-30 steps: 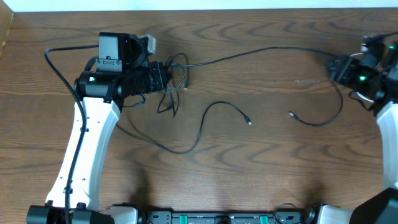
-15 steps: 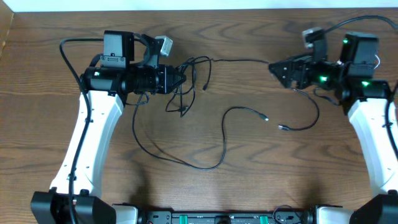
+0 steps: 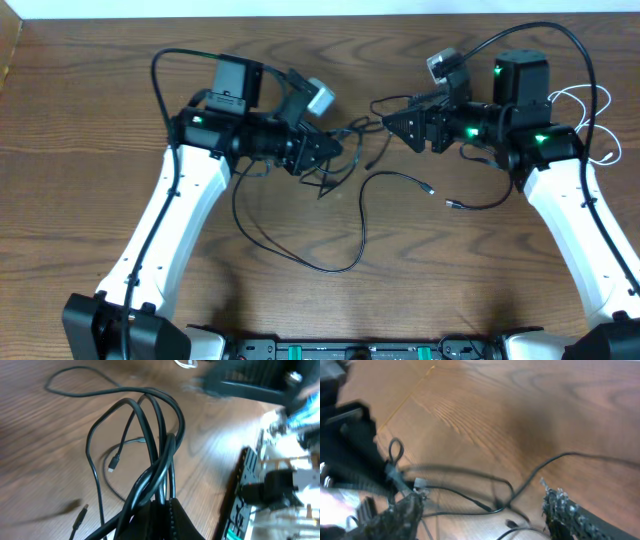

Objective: Untangle cables

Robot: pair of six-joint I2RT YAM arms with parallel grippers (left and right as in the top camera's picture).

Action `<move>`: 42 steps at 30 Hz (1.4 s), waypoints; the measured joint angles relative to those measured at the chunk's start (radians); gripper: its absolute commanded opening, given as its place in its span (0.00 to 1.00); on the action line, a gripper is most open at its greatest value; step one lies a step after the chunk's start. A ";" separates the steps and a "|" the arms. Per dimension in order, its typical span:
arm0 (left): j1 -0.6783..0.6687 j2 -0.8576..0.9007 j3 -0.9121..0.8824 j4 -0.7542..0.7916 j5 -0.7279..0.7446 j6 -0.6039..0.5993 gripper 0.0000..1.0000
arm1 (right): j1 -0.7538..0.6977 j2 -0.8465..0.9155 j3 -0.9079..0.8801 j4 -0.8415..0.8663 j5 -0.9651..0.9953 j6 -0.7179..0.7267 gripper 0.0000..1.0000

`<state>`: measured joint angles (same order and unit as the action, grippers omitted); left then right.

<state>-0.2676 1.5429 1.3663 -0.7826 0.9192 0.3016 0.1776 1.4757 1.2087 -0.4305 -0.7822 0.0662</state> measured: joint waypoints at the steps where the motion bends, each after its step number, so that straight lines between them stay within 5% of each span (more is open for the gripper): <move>1: -0.014 0.000 0.000 0.000 0.000 0.018 0.07 | 0.006 0.000 0.000 -0.016 0.024 0.050 0.75; 5: -0.055 0.000 0.000 0.012 -0.002 0.067 0.07 | 0.011 0.000 0.000 -0.082 0.092 0.292 0.77; 13: -0.066 0.000 0.000 0.032 -0.074 0.093 0.07 | 0.011 0.000 0.000 -0.108 0.024 0.625 0.62; 23: -0.097 0.000 0.000 0.094 -0.124 0.095 0.07 | 0.053 0.000 0.000 -0.114 -0.009 0.875 0.24; 26: -0.123 0.000 0.000 0.107 -0.169 0.095 0.07 | 0.061 0.000 0.000 -0.111 0.014 0.930 0.01; 42: -0.161 0.000 -0.001 0.010 -0.167 0.172 0.07 | 0.033 0.000 0.000 -0.042 0.384 1.002 0.01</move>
<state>-0.4282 1.5433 1.3655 -0.7723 0.7525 0.4740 0.2104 1.4757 1.2087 -0.4721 -0.3981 1.0683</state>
